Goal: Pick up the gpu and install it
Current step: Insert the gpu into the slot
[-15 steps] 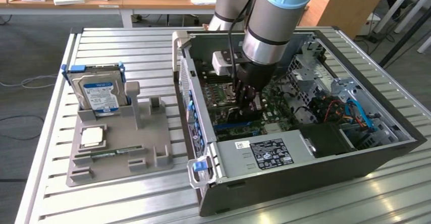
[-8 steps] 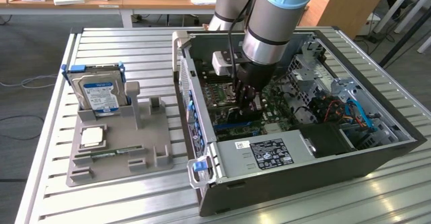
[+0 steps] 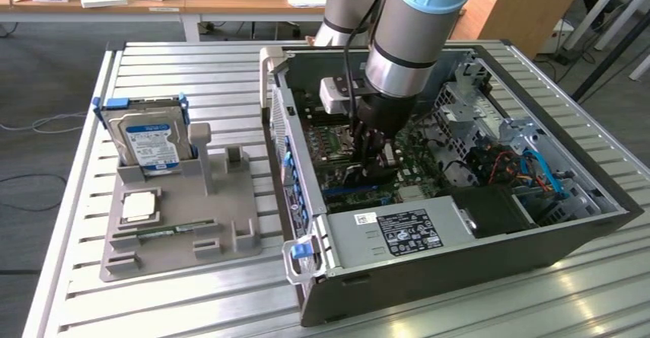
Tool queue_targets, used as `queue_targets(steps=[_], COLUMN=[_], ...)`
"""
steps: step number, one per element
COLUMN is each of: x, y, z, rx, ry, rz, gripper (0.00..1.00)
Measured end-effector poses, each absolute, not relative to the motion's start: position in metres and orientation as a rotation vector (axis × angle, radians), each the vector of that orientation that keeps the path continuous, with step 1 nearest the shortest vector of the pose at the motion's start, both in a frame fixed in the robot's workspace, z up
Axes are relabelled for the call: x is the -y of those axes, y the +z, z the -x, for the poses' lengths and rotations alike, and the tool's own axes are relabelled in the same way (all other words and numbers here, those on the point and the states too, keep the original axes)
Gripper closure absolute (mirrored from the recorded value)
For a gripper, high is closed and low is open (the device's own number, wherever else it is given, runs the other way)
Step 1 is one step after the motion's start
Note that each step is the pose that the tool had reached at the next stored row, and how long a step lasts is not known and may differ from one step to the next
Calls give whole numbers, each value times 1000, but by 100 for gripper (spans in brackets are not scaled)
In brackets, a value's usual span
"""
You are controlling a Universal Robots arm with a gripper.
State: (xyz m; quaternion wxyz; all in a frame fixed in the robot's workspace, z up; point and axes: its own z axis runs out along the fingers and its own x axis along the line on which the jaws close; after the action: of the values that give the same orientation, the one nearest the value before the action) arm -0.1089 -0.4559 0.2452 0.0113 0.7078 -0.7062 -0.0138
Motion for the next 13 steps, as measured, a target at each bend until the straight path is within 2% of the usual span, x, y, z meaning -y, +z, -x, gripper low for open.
queue_targets(steps=[13], x=[456], y=[245], z=[109], rx=[2203], ry=[-43], rz=[-2208], gripper=[60])
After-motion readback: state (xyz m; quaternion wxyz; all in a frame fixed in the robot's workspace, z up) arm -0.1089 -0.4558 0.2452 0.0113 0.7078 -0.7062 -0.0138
